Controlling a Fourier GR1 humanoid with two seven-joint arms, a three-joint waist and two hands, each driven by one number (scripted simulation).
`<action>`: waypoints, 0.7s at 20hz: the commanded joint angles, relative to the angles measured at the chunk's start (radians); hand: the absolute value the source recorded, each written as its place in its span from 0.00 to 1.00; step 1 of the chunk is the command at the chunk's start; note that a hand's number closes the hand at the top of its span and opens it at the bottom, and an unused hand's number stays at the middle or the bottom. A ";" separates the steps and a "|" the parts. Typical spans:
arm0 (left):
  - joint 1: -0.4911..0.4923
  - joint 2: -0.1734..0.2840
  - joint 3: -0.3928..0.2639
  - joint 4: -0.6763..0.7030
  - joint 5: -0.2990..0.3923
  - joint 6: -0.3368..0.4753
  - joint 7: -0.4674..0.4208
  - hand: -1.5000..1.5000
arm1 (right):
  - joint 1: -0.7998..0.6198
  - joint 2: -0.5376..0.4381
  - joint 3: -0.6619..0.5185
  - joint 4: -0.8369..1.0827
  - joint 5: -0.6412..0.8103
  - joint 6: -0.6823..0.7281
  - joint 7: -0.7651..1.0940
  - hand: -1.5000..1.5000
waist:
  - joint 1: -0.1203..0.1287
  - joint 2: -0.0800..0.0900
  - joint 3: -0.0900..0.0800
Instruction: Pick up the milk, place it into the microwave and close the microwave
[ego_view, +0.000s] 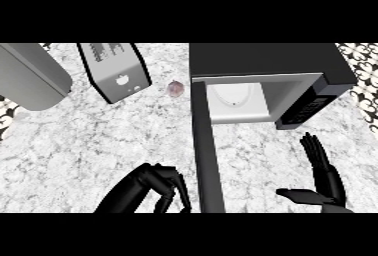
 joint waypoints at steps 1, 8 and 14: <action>-0.111 0.000 -0.079 0.175 -0.063 0.066 -0.031 1.00 | 0.126 -0.021 0.024 -0.187 -0.037 0.101 0.027 0.00 | -0.008 0.002 -0.001; -0.220 0.000 -0.219 0.497 -0.093 0.237 -0.161 1.00 | 0.354 -0.090 0.055 -0.443 -0.086 0.171 0.015 0.00 | -0.002 0.009 0.000; -0.302 0.000 -0.356 0.705 -0.047 0.501 -0.352 1.00 | 0.428 -0.098 0.102 -0.630 -0.177 0.246 0.054 0.00 | -0.030 0.013 -0.002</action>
